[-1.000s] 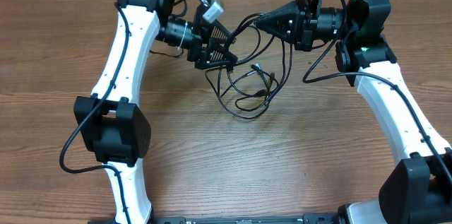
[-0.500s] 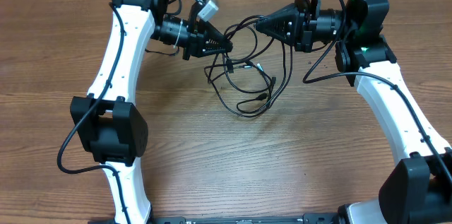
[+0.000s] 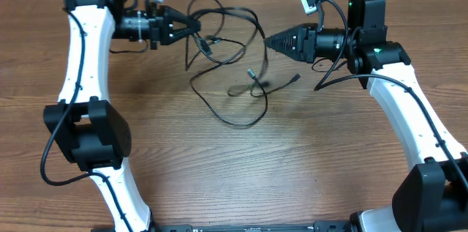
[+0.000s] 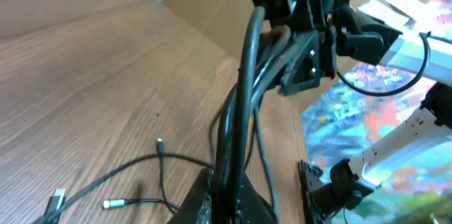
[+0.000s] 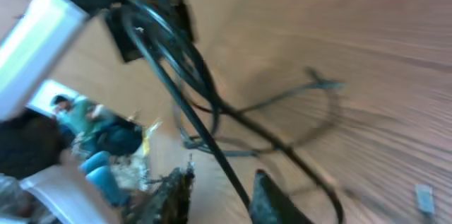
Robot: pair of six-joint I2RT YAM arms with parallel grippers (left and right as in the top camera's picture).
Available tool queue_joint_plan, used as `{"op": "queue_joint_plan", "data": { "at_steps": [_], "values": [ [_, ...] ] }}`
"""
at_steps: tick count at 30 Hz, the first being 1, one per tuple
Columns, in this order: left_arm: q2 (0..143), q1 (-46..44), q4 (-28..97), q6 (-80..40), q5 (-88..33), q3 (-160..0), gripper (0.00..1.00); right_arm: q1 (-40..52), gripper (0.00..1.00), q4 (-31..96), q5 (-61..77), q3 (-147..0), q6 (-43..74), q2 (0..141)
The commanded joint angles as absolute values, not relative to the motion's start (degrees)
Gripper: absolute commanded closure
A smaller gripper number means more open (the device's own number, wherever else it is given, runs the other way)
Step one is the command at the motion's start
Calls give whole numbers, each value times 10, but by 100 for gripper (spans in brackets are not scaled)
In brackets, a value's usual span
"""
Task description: Untangle cables
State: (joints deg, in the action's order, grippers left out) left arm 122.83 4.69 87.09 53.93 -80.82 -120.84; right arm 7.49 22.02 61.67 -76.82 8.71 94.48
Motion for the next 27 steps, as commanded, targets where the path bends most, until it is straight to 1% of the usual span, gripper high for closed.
{"op": "queue_joint_plan", "data": {
  "at_steps": [1, 4, 5, 7, 11, 12, 16, 18, 21, 25, 27],
  "values": [
    [1228, 46, 871, 553, -852, -1216, 96, 72, 67, 230, 547, -773, 69, 943],
    [1228, 45, 869, 566, -832, -1216, 96, 72, 65, 231, 552, -773, 70, 943],
    [1228, 45, 869, 566, -811, -1216, 96, 72, 64, 231, 559, -773, 70, 943],
    [1228, 45, 869, 566, -781, -1216, 96, 72, 63, 231, 572, -773, 70, 943],
    [1228, 45, 870, 551, -694, -1216, 96, 72, 64, 221, 609, -773, 66, 943],
    [1228, 41, 873, 532, -652, -1216, 96, 72, 64, 211, 645, -773, 38, 943],
    [1228, 22, 897, 535, -598, -1216, 96, 77, 63, 194, 683, -773, 1, 943],
    [1228, 6, 904, 545, -569, -1216, 96, 83, 60, 194, 683, -773, -27, 943],
    [1228, -19, 904, 559, -534, -1216, 96, 92, 53, 194, 682, -773, -65, 943],
    [1228, -40, 909, 600, -532, -1216, 96, 93, 45, 202, 679, -773, -103, 943],
    [1228, -48, 909, 612, -532, -1216, 96, 93, 39, 203, 664, -773, -110, 943]
  ]
}}
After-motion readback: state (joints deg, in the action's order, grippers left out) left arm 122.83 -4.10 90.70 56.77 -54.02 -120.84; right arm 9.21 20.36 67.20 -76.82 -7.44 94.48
